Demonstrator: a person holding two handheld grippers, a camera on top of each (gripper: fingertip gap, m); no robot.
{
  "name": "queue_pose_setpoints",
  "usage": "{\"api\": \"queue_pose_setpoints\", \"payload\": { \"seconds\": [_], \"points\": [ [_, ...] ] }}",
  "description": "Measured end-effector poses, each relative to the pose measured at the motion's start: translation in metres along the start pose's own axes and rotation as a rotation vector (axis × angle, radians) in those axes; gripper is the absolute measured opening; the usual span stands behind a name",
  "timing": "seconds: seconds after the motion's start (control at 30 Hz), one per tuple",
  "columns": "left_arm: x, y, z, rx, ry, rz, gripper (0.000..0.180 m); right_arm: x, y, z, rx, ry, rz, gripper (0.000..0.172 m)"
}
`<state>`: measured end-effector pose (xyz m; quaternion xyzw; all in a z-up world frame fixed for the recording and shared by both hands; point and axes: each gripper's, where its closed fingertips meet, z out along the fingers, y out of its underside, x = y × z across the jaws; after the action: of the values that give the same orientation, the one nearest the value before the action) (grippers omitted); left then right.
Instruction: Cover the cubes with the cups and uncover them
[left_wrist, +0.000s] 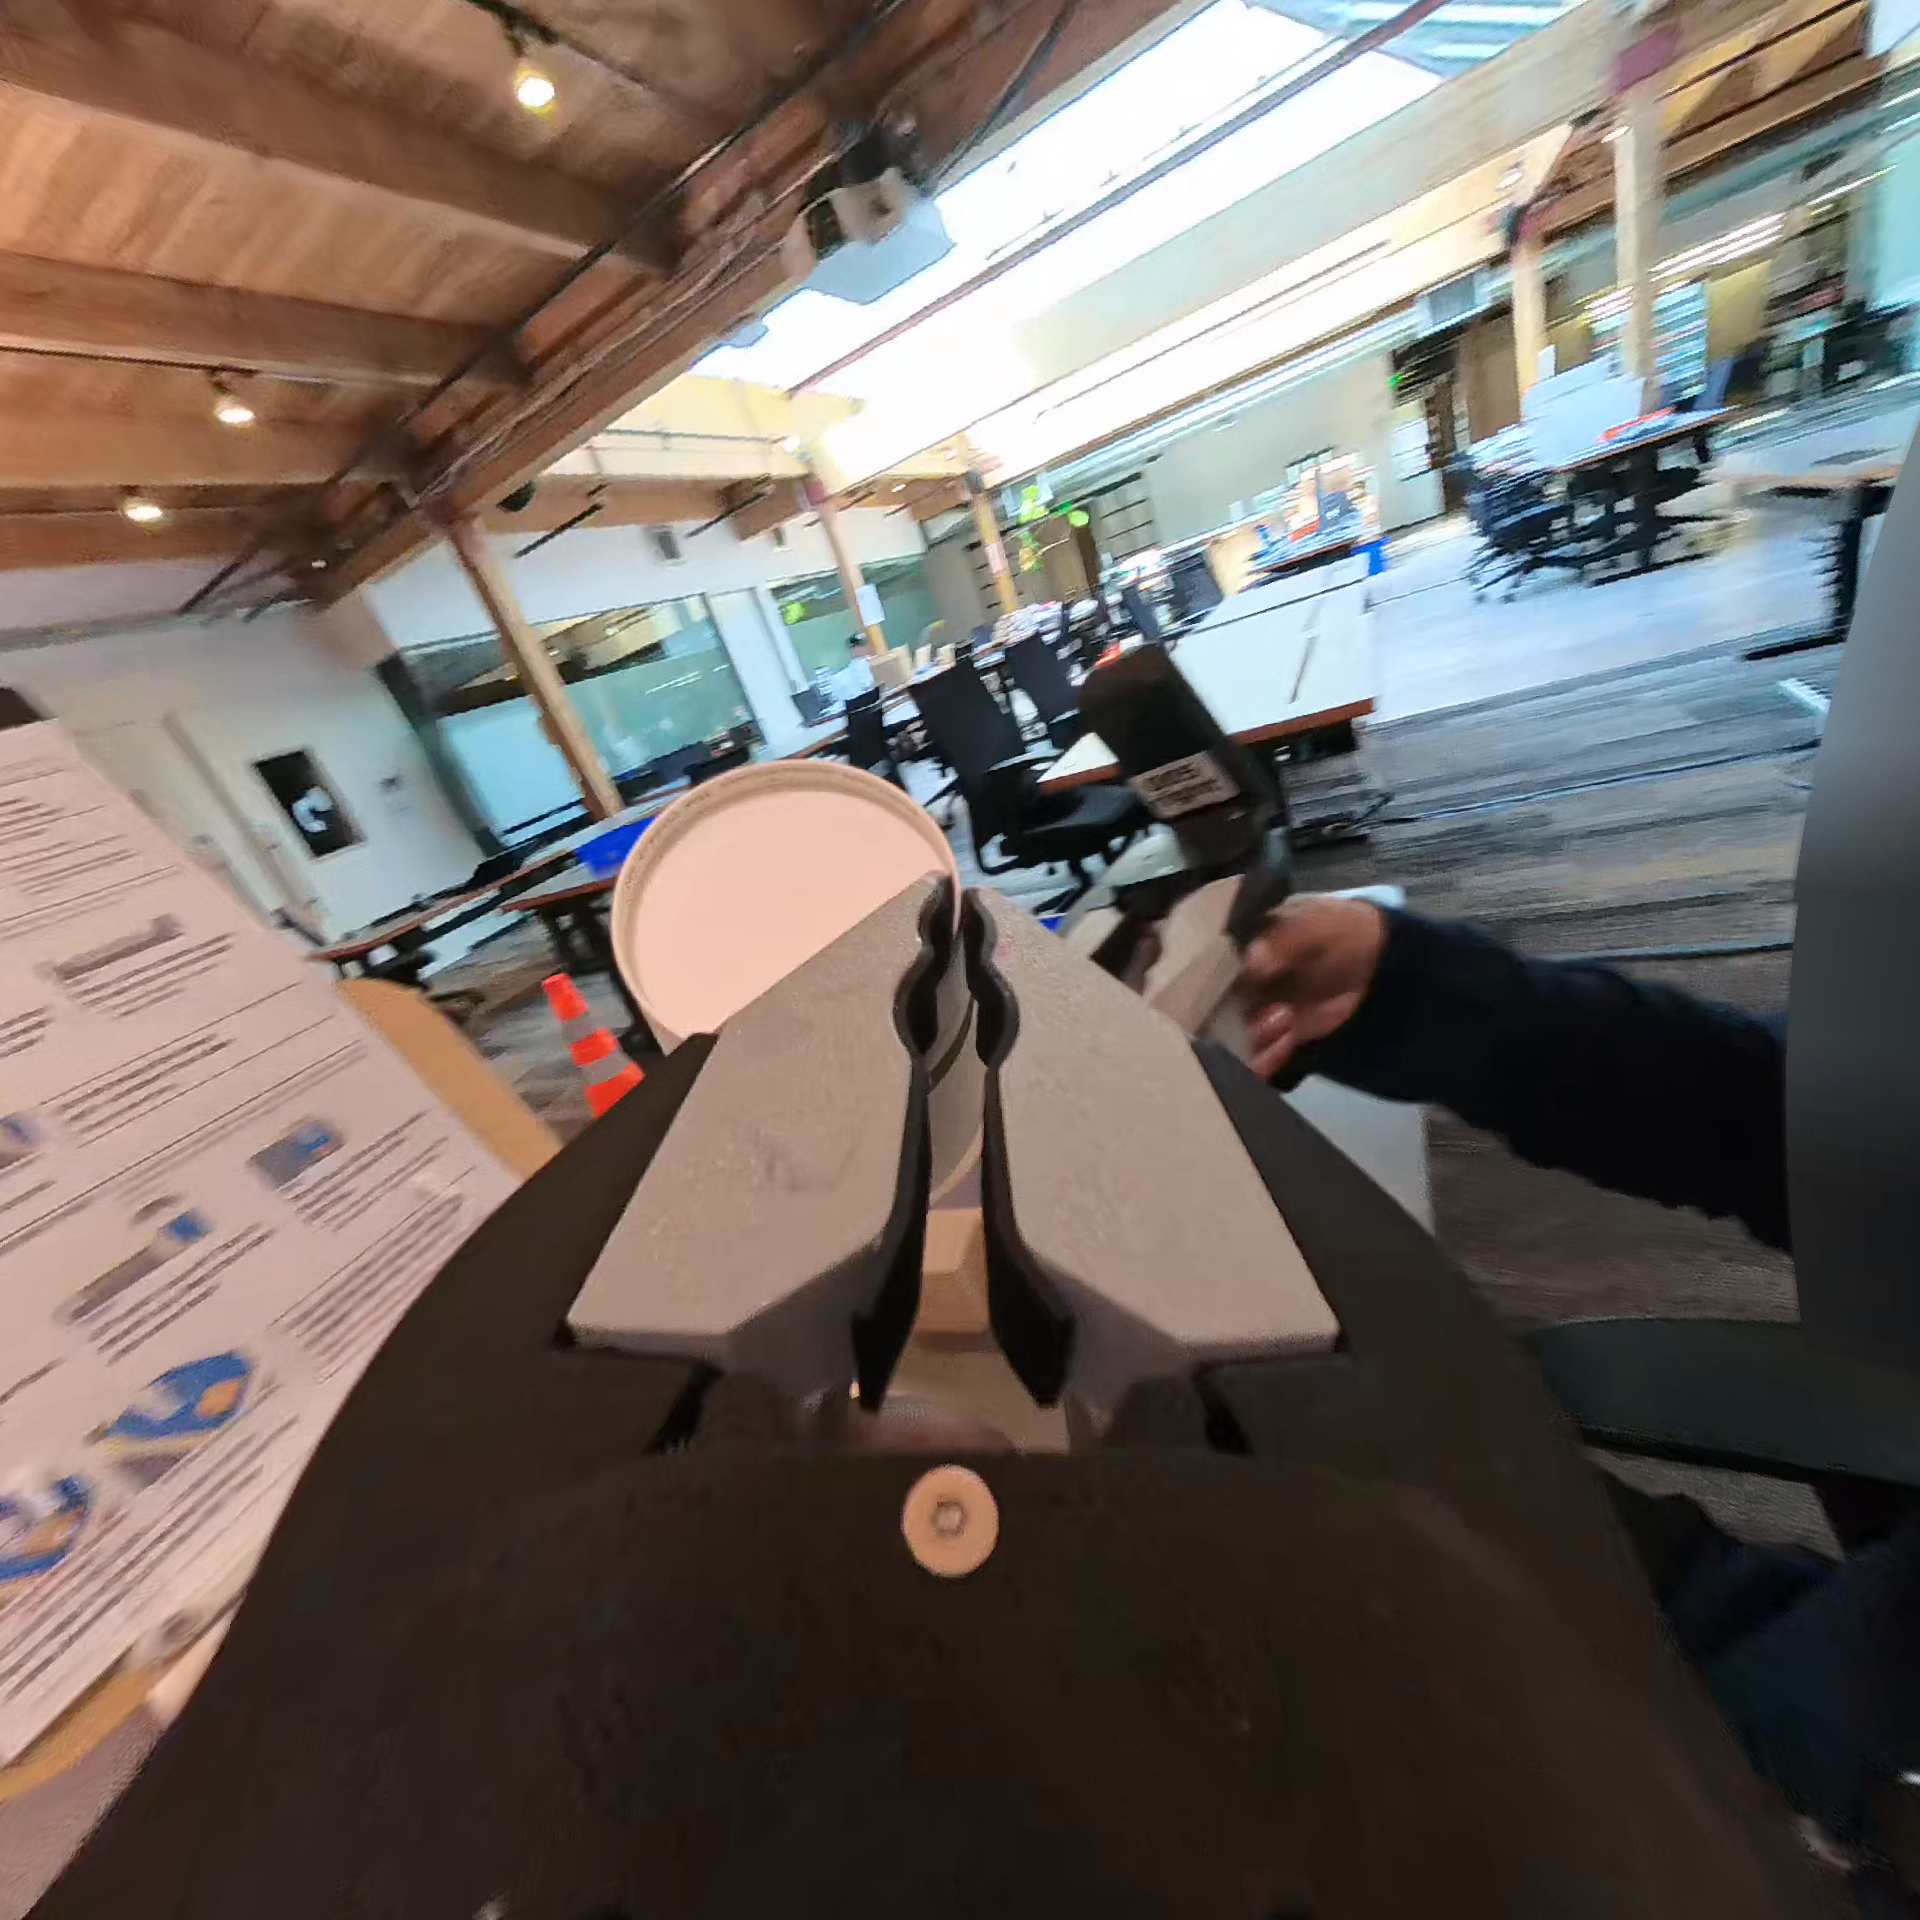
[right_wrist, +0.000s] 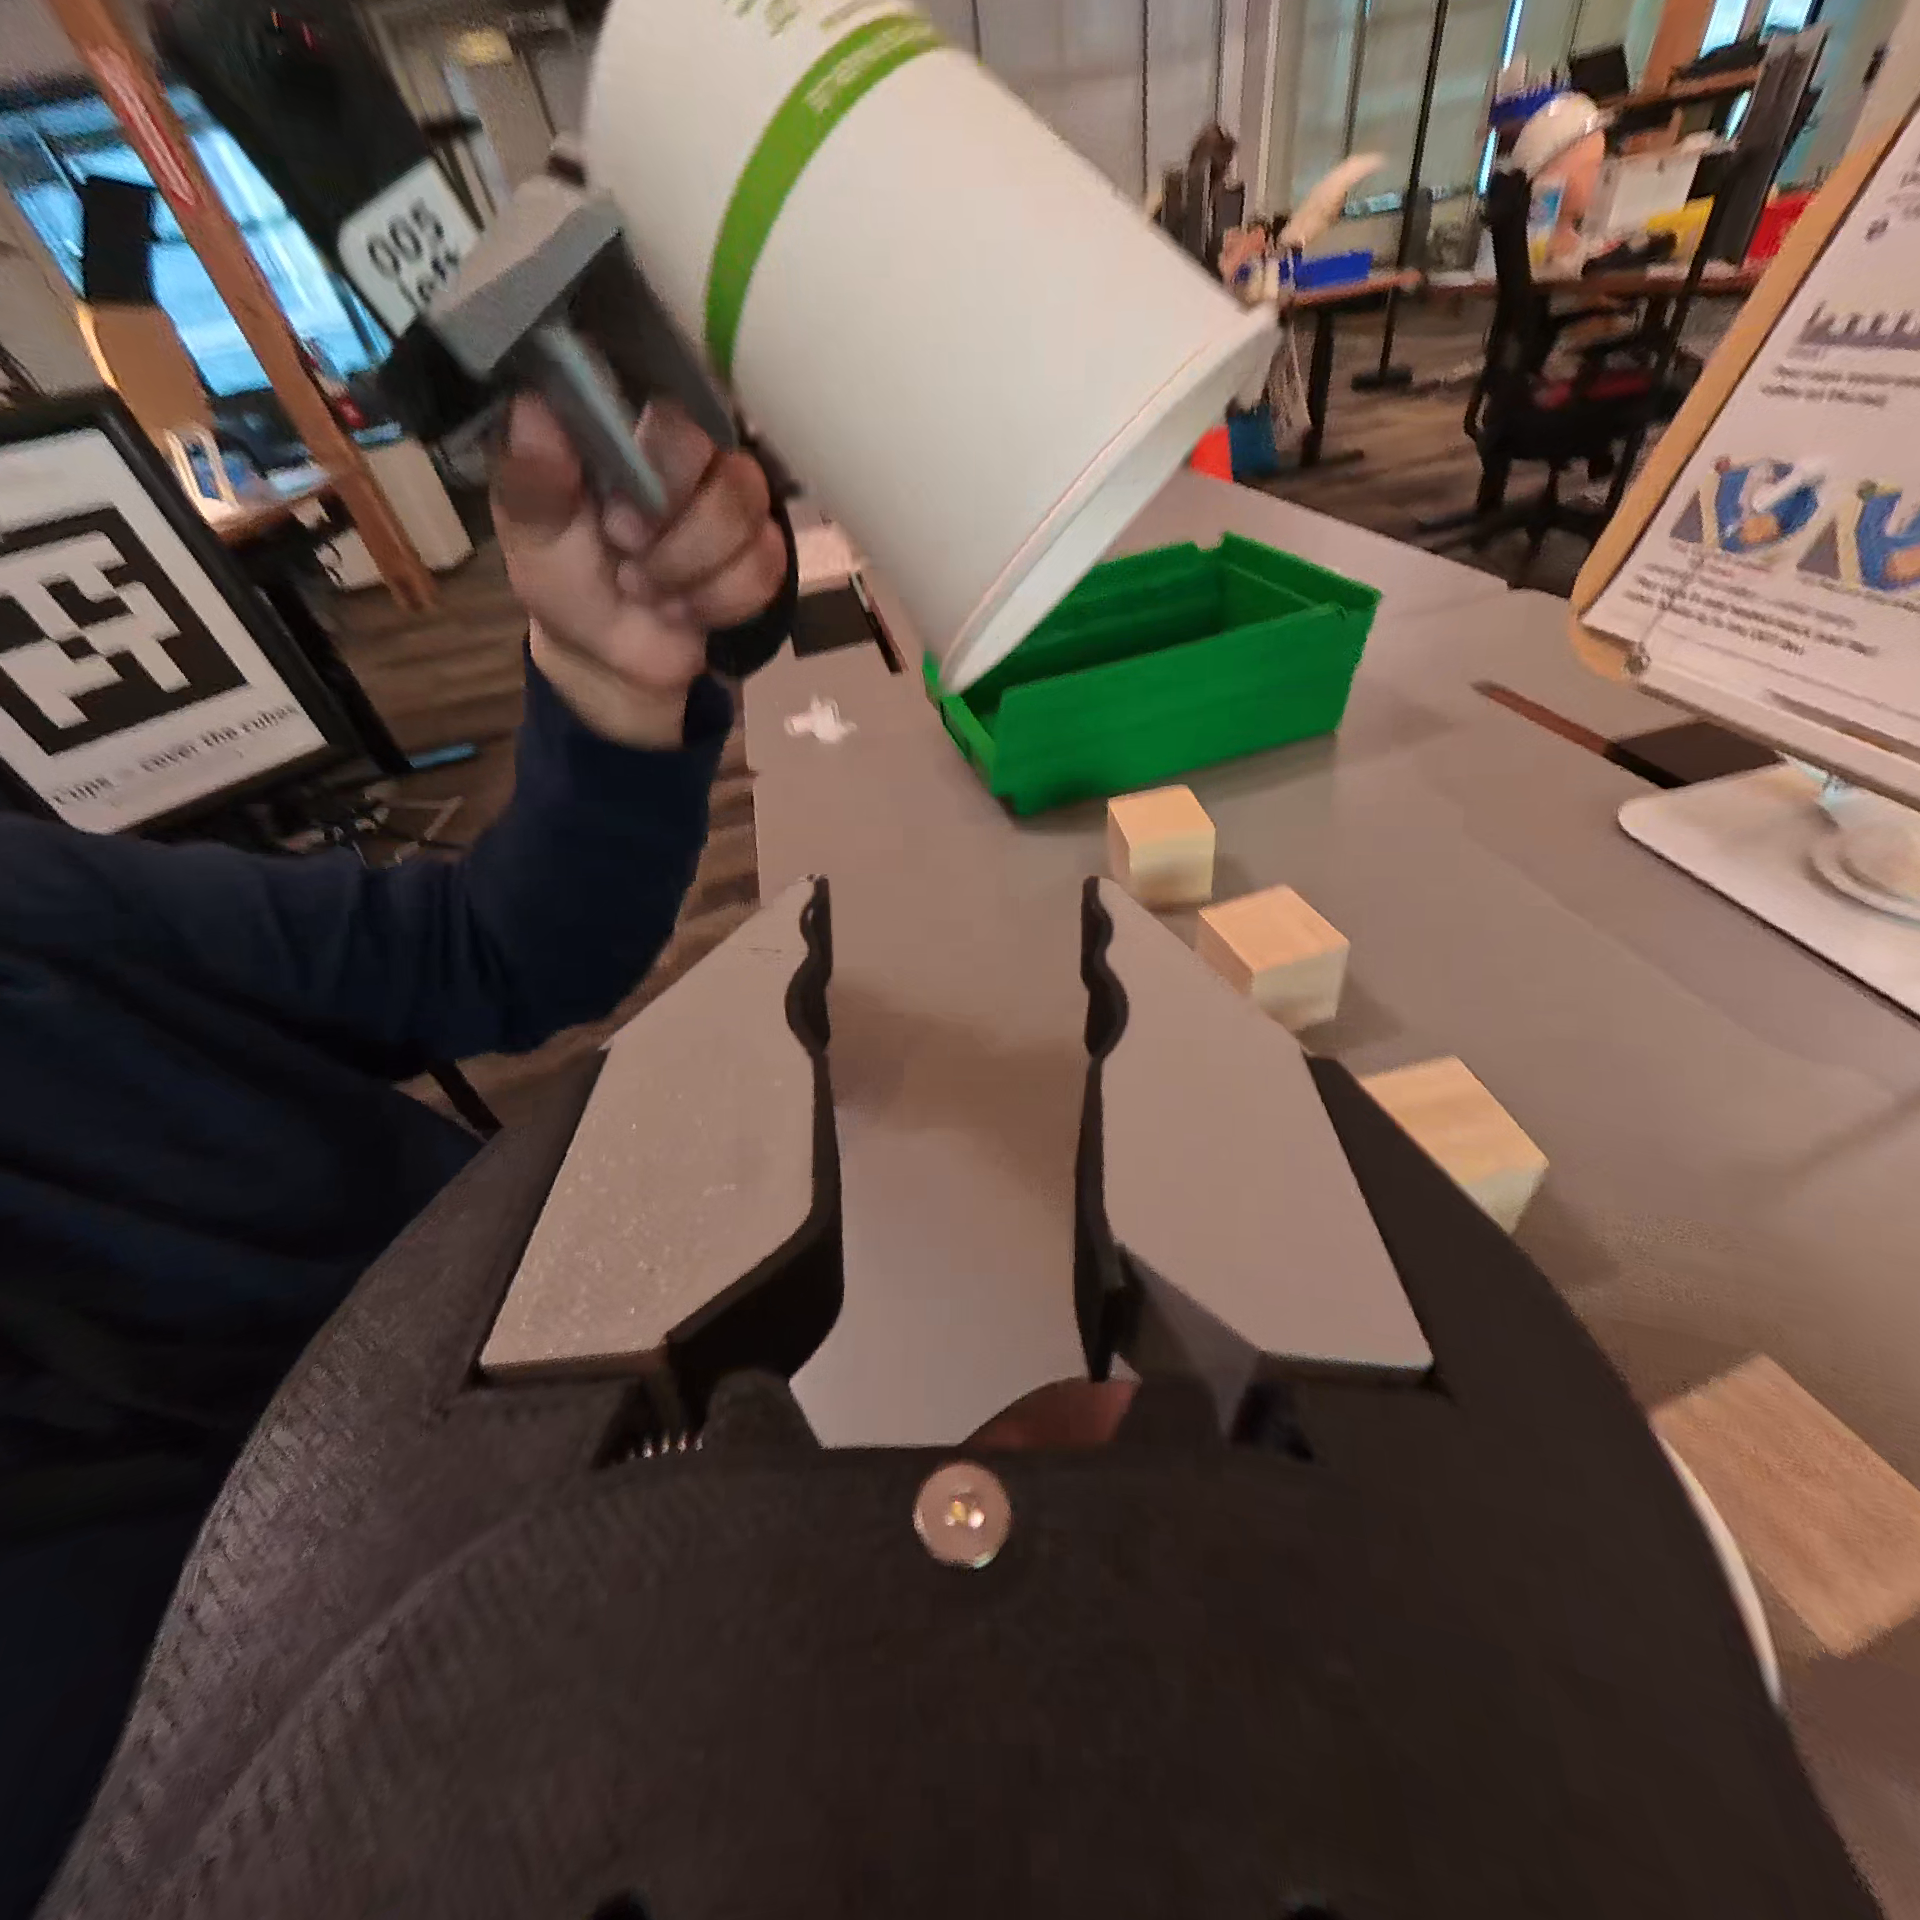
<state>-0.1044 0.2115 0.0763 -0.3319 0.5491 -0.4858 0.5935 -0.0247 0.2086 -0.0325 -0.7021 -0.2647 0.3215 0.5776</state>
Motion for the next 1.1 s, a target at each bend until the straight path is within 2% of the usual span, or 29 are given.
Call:
{"api": "queue_pose_setpoints", "payload": {
  "seconds": [0.13,0.2,0.3,0.37,0.4,0.43,0.47,0.5,0.6,0.7,0.8,0.93,1.03,1.1],
  "points": [
    [0.035,-0.003,0.012,0.032,0.100,-0.052,0.000,-0.018,-0.022,0.000,0.162,-0.098,-0.011,0.046],
    [0.041,0.006,0.016,0.026,0.114,-0.059,0.000,-0.030,-0.031,-0.003,0.235,-0.184,0.005,0.035],
    [0.035,0.016,0.015,0.068,0.103,-0.130,0.000,-0.031,-0.034,-0.007,0.243,-0.218,0.037,0.020],
    [0.020,0.041,0.015,0.000,0.039,-0.179,0.001,-0.033,-0.037,-0.015,0.237,-0.254,0.053,0.008],
    [0.016,0.059,0.015,-0.060,0.029,-0.192,0.000,-0.029,-0.040,-0.020,0.233,-0.222,0.048,0.005],
    [0.015,0.077,0.013,-0.118,0.032,-0.202,0.009,-0.021,-0.041,-0.027,0.207,-0.155,0.013,0.001],
    [0.014,0.096,0.011,-0.182,0.038,-0.207,0.023,-0.012,-0.041,-0.034,0.163,-0.080,-0.042,0.000],
    [0.011,0.117,0.006,-0.252,0.019,-0.205,0.030,-0.003,-0.044,-0.044,0.126,-0.003,-0.092,0.000],
    [-0.007,0.176,-0.014,-0.434,-0.084,-0.168,0.033,0.019,-0.055,-0.076,-0.014,0.183,-0.172,0.000],
    [-0.010,0.217,-0.029,-0.530,-0.106,-0.211,0.033,0.026,-0.046,-0.093,-0.246,0.255,-0.214,0.000],
    [-0.006,0.243,-0.037,-0.570,-0.102,-0.254,0.033,0.029,-0.019,-0.098,-0.508,0.280,-0.218,0.000],
    [-0.002,0.262,-0.042,-0.604,-0.091,-0.291,0.033,0.039,0.024,-0.093,-0.821,0.334,-0.245,0.000],
    [-0.003,0.270,-0.046,-0.629,-0.107,-0.282,0.033,0.040,0.044,-0.090,-0.970,0.327,-0.256,0.000],
    [-0.002,0.276,-0.049,-0.648,-0.109,-0.269,0.033,0.044,0.047,-0.088,-1.013,0.341,-0.263,0.000]
  ]
}}
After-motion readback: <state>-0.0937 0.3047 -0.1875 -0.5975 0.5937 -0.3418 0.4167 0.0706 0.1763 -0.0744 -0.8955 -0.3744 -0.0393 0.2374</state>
